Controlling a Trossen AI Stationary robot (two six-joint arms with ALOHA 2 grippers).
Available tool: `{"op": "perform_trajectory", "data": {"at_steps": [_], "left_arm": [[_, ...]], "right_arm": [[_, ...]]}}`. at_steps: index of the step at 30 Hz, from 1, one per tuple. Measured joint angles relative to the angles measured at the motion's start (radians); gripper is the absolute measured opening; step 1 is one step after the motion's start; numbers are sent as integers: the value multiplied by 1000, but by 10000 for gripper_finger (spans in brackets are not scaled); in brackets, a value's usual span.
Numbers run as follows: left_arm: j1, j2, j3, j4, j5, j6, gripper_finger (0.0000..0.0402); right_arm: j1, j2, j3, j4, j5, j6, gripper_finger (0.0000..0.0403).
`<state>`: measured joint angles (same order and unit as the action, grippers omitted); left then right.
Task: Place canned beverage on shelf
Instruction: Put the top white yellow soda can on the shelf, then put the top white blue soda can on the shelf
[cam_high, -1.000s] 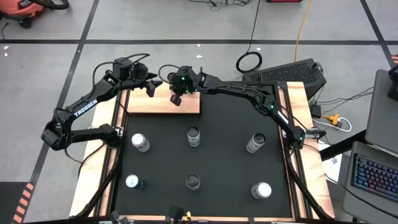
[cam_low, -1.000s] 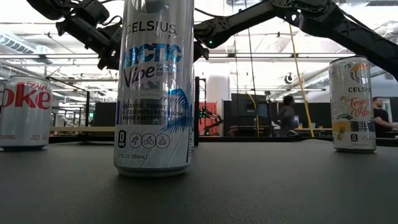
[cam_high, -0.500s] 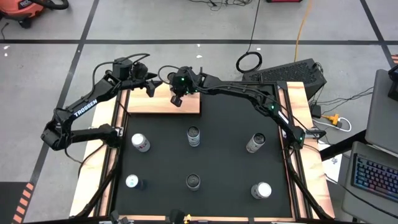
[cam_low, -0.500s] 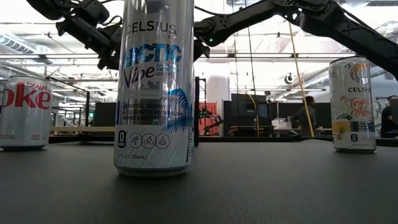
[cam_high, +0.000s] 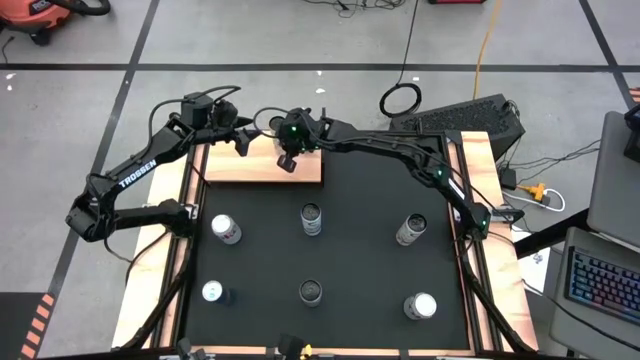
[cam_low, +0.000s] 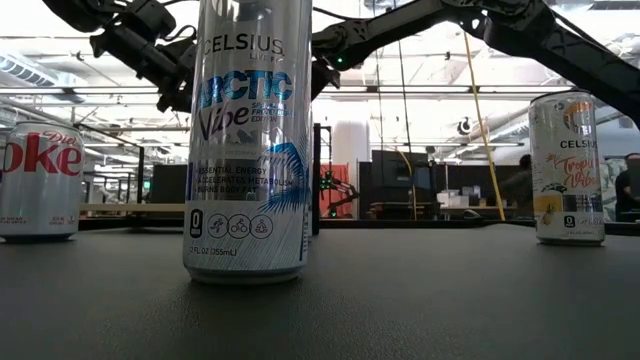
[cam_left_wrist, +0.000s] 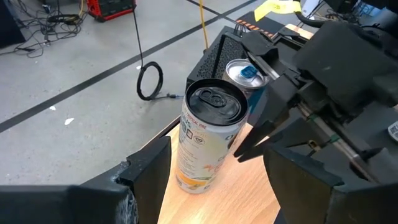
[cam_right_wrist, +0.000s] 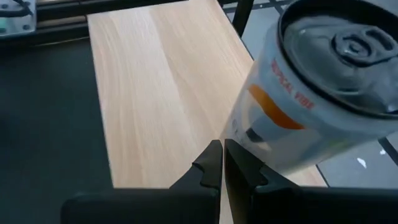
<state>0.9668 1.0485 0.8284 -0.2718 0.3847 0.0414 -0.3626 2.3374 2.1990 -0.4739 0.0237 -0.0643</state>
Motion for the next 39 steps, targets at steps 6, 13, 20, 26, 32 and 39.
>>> {"op": "perform_trajectory", "data": {"at_steps": [6, 13, 20, 26, 32, 39], "left_arm": [[0, 0, 0, 0, 0, 0, 261], [0, 0, 0, -1, 0, 0, 261], [0, 0, 0, -1, 0, 0, 261], [0, 0, 0, -15, 0, 0, 261], [1, 0, 0, -31, 0, -8, 261], [0, 0, 0, -34, 0, -10, 261]], "right_arm": [[-7, -1, 0, 25, 0, 3, 0], [-13, -1, 0, 55, 1, 3, 0], [-13, -2, 0, 59, 0, 5, 0], [6, -41, -1, 1, -1, -36, 0], [27, -190, -1, -164, -2, -102, 0], [30, -332, 0, -228, 1, -161, 0]]}}
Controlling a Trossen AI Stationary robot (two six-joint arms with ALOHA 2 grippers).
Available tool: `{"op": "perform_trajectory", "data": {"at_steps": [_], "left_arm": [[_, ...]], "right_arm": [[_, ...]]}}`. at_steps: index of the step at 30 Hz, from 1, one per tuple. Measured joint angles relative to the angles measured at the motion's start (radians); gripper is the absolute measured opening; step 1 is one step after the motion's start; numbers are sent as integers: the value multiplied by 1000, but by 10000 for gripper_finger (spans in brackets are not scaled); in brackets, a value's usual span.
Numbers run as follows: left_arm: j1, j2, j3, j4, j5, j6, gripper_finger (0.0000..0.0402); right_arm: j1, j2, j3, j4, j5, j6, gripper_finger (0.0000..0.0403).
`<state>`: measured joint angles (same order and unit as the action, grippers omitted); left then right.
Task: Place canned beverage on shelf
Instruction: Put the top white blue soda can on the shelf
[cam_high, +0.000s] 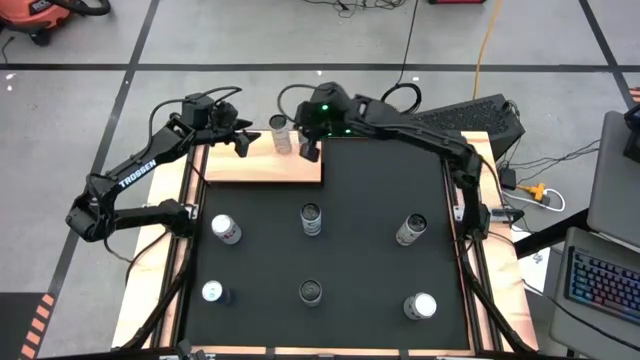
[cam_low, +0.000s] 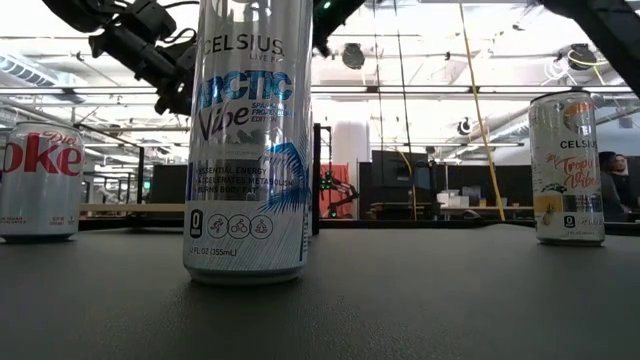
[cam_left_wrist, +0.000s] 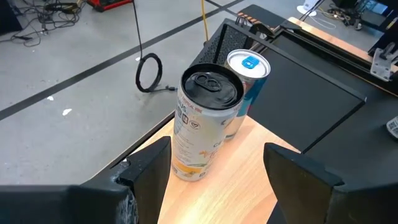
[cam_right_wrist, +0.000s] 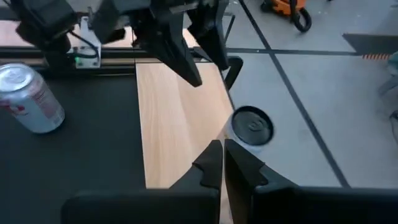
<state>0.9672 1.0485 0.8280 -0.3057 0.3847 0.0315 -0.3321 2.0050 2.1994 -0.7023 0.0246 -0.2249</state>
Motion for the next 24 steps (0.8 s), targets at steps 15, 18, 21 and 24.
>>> {"op": "perform_trajectory", "data": {"at_steps": [15, 18, 21, 24], "left_arm": [[-8, 0, 0, -61, 33, 49, 261], [-14, 0, 0, -58, 36, 29, 261], [-14, 0, 0, -46, 37, 26, 261], [-14, 0, 0, -45, 32, 26, 261]], "right_arm": [[-34, -129, 0, -244, 4, 60, 0], [-34, -128, 0, -288, 4, 60, 0], [-34, -128, 0, -293, 4, 60, 0], [-34, -128, 0, -292, 4, 58, 0]]}}
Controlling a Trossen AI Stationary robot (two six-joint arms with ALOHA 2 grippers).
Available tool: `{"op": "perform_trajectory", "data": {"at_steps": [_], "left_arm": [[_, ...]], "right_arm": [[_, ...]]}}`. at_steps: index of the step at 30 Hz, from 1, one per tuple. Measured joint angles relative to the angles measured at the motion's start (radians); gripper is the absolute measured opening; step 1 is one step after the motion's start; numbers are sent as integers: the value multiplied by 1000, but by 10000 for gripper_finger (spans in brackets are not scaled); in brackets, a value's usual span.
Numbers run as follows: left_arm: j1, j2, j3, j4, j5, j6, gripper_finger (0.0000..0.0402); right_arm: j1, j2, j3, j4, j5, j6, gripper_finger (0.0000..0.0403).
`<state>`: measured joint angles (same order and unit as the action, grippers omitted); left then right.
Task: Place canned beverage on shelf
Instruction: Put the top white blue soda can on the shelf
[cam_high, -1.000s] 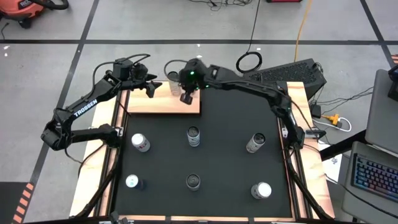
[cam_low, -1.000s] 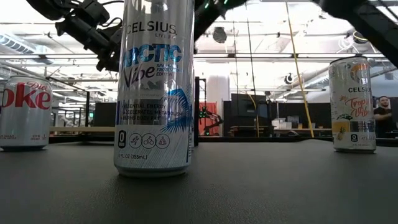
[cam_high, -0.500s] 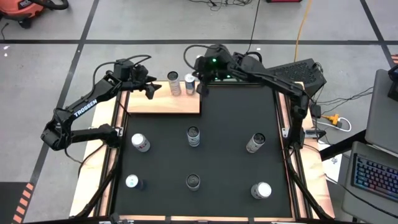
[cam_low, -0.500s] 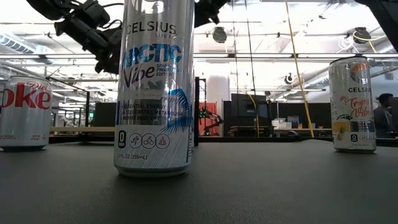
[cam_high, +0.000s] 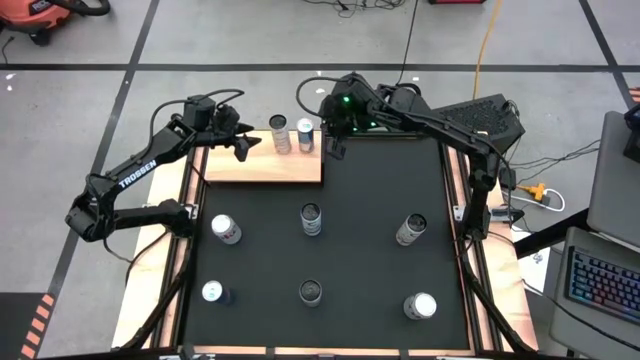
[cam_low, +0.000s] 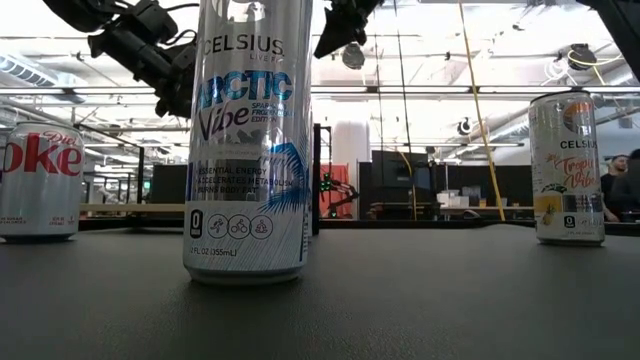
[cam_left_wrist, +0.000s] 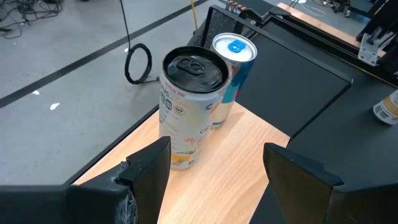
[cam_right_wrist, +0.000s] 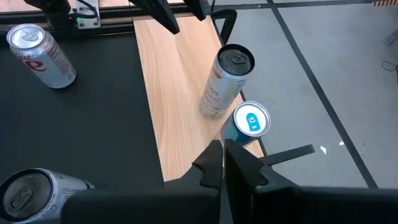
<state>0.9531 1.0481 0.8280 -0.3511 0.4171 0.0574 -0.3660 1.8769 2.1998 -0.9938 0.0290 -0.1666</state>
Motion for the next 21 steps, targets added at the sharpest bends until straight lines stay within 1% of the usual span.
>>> {"op": "perform_trajectory", "data": {"at_steps": [5, 8, 11, 14, 18, 21], "left_arm": [[0, 0, 0, 1, 7, 0, 261], [0, 0, 0, 6, 40, 9, 261], [-1, 0, 0, 6, 94, 35, 261], [-15, 0, 0, 5, 139, 27, 261], [-45, -12, 0, 6, 163, -41, 261], [-79, -38, 0, 0, 168, -46, 261]], "right_arm": [[0, -6, 0, 1, 1, -2, 0], [-1, -6, 0, -7, 5, 21, 0], [-1, -6, 0, -40, 54, 48, 0], [-2, -6, 0, -83, 124, 49, 0], [-2, -6, 0, -99, 132, 50, 0], [-1, -6, 0, -98, 131, 50, 0]]}}
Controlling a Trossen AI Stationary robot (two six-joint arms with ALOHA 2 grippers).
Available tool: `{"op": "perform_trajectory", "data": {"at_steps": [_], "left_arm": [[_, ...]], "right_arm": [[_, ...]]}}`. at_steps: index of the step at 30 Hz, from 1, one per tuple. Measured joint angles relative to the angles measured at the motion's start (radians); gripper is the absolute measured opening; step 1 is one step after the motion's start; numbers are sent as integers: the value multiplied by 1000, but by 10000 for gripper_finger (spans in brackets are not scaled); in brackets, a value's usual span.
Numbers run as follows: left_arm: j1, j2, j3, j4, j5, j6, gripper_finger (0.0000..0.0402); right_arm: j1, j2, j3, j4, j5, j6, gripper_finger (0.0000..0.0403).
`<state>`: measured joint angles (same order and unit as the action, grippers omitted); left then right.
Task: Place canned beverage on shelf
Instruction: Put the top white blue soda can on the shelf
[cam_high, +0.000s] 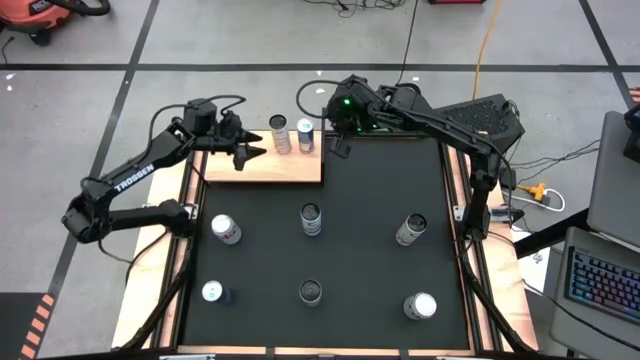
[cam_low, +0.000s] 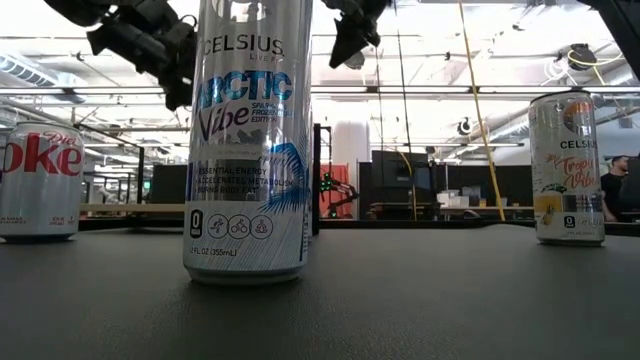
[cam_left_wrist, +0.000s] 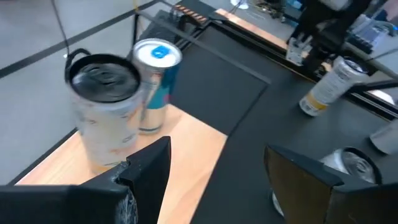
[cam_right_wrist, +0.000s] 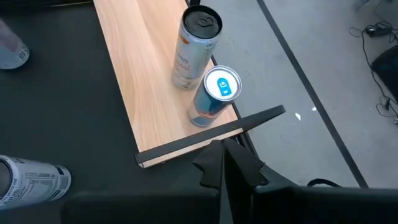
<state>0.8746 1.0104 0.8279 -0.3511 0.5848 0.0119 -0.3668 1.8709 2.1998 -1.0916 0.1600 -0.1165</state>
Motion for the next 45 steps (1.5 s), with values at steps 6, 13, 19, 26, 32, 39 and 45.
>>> {"op": "perform_trajectory", "data": {"at_steps": [6, 13, 19, 26, 32, 39, 45], "left_arm": [[-117, -134, 0, 1, 9, 19, 261], [-234, -296, 0, -3, 8, -63, 261], [-316, -379, 0, -3, 7, -107, 261], [-389, -405, 0, -16, 7, -162, 261], [-416, -404, 0, -61, 7, -160, 261], [-426, -404, 0, -63, 6, -136, 261], [-426, -404, 0, -63, 6, -127, 261]], "right_arm": [[2, 0, 0, -81, -5, 52, 0], [38, 0, 0, -201, -6, 88, 0], [94, 0, 0, -186, -6, 78, 0], [138, 0, 0, -225, -3, 125, 0], [140, 1, 0, -230, 0, 160, 0], [145, 1, 0, -230, -5, 48, 21], [145, 2, 0, -231, -7, 46, 86]]}}
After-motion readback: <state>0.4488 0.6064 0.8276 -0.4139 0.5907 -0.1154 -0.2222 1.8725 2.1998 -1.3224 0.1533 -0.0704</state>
